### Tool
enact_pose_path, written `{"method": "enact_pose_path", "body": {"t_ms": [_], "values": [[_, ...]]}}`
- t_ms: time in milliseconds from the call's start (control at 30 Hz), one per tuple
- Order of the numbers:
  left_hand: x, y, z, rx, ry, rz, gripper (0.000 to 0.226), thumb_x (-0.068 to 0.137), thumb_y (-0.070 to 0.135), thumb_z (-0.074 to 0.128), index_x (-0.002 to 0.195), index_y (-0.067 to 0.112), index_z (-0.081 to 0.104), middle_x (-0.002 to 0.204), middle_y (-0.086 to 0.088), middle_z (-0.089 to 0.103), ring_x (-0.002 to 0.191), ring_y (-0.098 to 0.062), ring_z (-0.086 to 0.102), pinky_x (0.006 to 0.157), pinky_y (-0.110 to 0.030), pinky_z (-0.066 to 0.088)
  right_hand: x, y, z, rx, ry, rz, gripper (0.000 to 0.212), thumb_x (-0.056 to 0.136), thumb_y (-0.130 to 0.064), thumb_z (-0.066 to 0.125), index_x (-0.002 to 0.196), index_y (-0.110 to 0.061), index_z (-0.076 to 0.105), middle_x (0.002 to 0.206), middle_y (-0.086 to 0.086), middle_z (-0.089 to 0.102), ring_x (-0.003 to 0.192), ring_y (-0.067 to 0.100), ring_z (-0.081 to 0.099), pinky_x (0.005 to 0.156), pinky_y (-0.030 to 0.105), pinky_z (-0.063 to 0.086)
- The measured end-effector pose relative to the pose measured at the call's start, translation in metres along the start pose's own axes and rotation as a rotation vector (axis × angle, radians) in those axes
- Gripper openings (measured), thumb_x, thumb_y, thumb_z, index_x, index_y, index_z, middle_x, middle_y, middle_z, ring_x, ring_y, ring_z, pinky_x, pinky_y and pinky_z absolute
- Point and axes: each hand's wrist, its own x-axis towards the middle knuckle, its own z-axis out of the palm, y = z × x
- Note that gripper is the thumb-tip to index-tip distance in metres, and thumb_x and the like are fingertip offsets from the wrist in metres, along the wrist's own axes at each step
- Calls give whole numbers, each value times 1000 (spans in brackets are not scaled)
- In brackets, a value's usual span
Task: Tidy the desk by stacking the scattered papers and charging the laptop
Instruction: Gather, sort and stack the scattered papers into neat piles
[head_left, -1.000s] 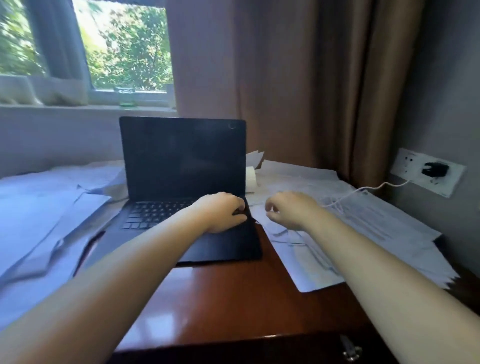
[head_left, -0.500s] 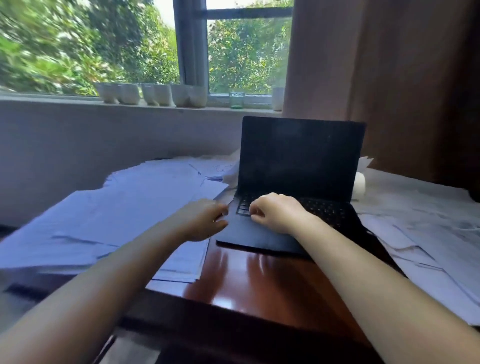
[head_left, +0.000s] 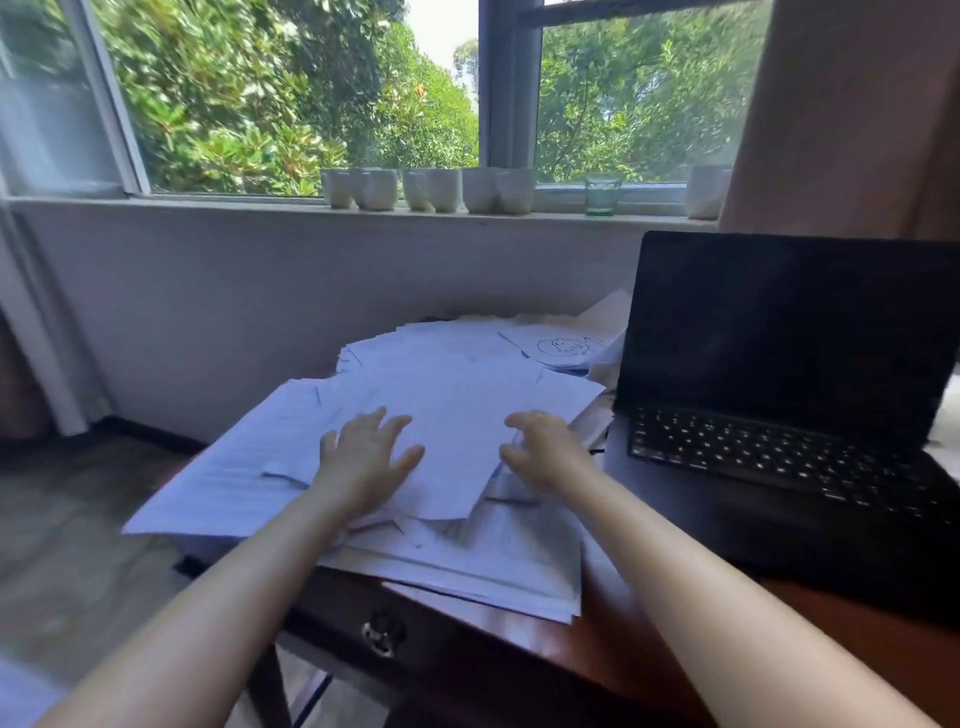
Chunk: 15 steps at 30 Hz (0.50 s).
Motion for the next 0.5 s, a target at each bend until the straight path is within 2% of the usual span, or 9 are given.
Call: {"method": "enact_pose_path", "body": {"t_ms": [67,133,267,333,367,433,500], "values": [[5,-11,2,-24,-3,-94,56,97,53,33,149,34,24,160,2,11,148,-21,5,116,-48,7,9,-2,11,93,17,85,48,93,-20,49,139,-7,41,142,12,41,133,27,36,106,32,28],[5,-17,6,-68,-54,-147,58,96,56,32,148,34,22,160,5,9,148,-21,2,114,-54,6,15,-3,19,189,64,135,53,92,-20,50,142,-8,36,141,14,41,131,28,37,104,31,29],[0,-22,20,-64,-91,-117,57,94,57,28,147,35,20,160,9,9,147,-23,2,110,-61,7,28,-8,30,392,159,194,62,90,-19,54,146,-10,29,137,12,41,123,25,41,92,26,32],[1,-22,23,-60,-88,-114,59,94,59,27,148,35,18,160,10,6,148,-22,0,110,-61,6,35,-8,33,534,214,246,67,85,-21,59,144,-10,31,125,9,44,115,22,45,92,25,36],[1,-22,23,-61,-90,-113,60,93,59,28,148,36,17,160,10,6,148,-22,-1,110,-61,6,38,-6,35,610,256,276,65,80,-22,61,139,-9,37,124,9,47,113,24,49,93,30,41],[2,-22,22,-68,-92,-106,62,92,61,28,148,36,16,160,10,6,148,-22,-1,110,-61,5,44,-2,39,746,307,328,43,74,-18,64,114,-9,49,113,13,58,105,30,58,84,36,47],[3,-19,23,-68,-101,-88,64,92,62,28,149,36,15,160,10,5,148,-22,-3,110,-61,4,46,2,40,801,294,361,31,70,-16,66,97,-10,53,103,15,65,95,32,63,80,41,50]]}}
